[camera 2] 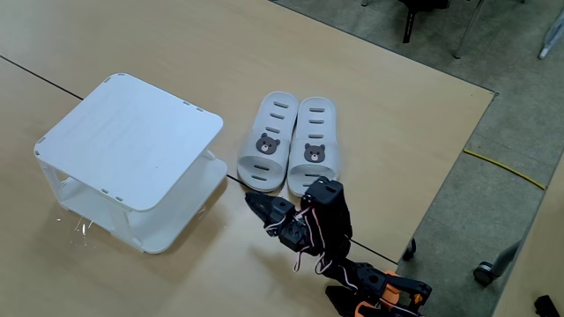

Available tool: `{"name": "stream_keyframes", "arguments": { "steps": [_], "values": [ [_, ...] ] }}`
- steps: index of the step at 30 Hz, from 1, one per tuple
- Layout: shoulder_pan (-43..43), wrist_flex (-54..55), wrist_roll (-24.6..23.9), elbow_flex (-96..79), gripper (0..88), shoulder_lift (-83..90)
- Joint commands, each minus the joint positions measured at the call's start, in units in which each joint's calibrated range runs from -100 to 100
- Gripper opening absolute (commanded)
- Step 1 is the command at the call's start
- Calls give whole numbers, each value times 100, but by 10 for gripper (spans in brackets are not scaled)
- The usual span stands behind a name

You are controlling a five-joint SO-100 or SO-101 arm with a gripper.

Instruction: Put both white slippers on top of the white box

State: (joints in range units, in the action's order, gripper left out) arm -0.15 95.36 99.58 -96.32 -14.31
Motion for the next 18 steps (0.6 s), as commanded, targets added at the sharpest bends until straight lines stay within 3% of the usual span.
{"name": "stream_keyframes", "arguments": {
  "steps": [1,8,14,18],
  "values": [
    [-51,41,42,119,13,-332],
    [237,23,42,651,14,-349],
    [1323,23,42,606,14,-811],
    [1561,67,42,606,14,-1257]
  ]
}}
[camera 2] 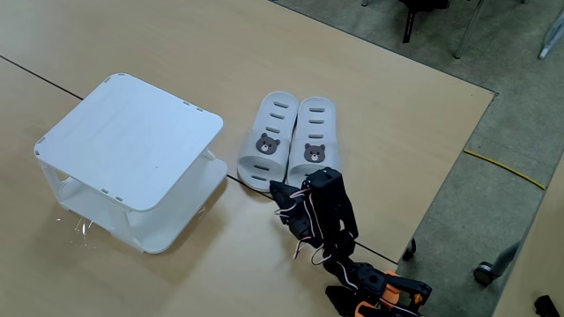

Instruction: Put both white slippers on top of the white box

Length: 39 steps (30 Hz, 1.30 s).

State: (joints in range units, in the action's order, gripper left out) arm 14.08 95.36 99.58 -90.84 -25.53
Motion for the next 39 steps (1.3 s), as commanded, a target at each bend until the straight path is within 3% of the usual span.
{"name": "stream_keyframes", "arguments": {
  "steps": [1,6,11,27,39],
  "values": [
    [138,67,42,67,14,-153],
    [138,75,42,139,16,-136],
    [138,84,42,148,165,-119],
    [467,75,42,1700,169,-203],
    [491,-11,42,3766,169,-1760]
  ]
}}
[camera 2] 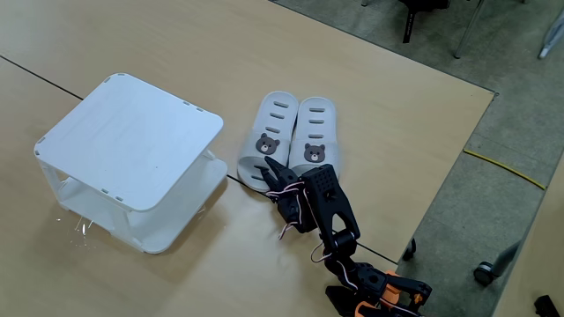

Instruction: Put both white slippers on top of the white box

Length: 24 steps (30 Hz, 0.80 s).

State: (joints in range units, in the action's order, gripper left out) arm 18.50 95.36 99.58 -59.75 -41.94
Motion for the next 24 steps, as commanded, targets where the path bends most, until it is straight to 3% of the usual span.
{"name": "stream_keyframes", "arguments": {
  "steps": [1,13,20,21,23,24],
  "values": [
    [58,-132,42,819,169,-177],
    [765,-3091,42,3805,169,-236],
    [814,-3350,42,3968,161,-236],
    [814,-3350,42,3968,151,-236],
    [814,-3341,42,3950,3,-228],
    [814,-3341,42,3950,19,-211]
  ]
}}
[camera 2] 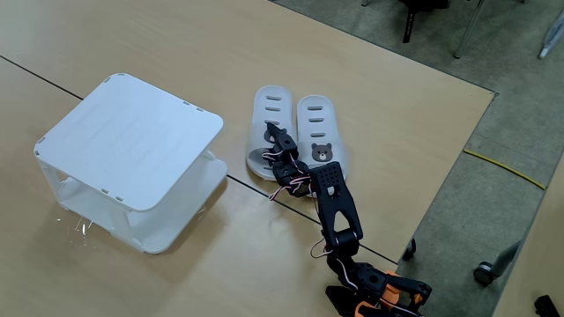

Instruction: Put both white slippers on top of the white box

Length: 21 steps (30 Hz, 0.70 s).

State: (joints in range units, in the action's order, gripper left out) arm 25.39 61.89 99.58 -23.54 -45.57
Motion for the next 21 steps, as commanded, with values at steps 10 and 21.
{"name": "stream_keyframes", "arguments": {
  "steps": [10,21],
  "values": [
    [174,-1694,42,338,8,2323],
    [413,-4455,42,374,8,6563]
  ]
}}
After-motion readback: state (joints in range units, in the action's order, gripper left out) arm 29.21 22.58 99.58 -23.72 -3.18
